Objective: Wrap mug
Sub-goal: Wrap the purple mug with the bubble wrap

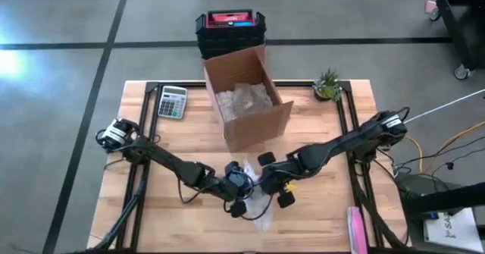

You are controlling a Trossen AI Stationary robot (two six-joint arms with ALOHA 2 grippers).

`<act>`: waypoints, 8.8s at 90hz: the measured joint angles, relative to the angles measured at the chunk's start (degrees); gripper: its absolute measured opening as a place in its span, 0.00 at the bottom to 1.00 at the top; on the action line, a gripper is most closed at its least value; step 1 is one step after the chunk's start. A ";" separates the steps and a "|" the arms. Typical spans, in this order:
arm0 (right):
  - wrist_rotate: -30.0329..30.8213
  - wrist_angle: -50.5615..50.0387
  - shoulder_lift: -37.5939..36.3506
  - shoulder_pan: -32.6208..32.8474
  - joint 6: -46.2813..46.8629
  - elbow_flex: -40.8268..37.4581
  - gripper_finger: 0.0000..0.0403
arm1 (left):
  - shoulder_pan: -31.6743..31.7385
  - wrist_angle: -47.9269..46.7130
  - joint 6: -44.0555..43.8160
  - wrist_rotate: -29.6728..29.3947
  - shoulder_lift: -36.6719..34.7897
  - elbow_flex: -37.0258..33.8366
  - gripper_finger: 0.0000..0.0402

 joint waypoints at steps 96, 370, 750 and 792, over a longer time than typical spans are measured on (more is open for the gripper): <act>0.40 -7.02 7.15 0.21 -1.13 9.27 0.00 | 0.63 -15.50 1.17 -8.96 -4.19 4.02 0.00; 4.16 7.69 -6.71 3.94 12.92 -14.84 0.00 | -2.64 -9.54 -2.59 5.98 -4.53 1.01 0.00; 7.89 -0.88 11.94 2.25 -0.67 8.37 0.00 | -0.79 -3.12 4.51 -1.37 -2.36 0.66 0.00; 7.72 -0.41 11.89 2.27 -0.37 8.37 0.00 | -0.81 -2.25 4.52 -1.36 -2.08 0.66 0.00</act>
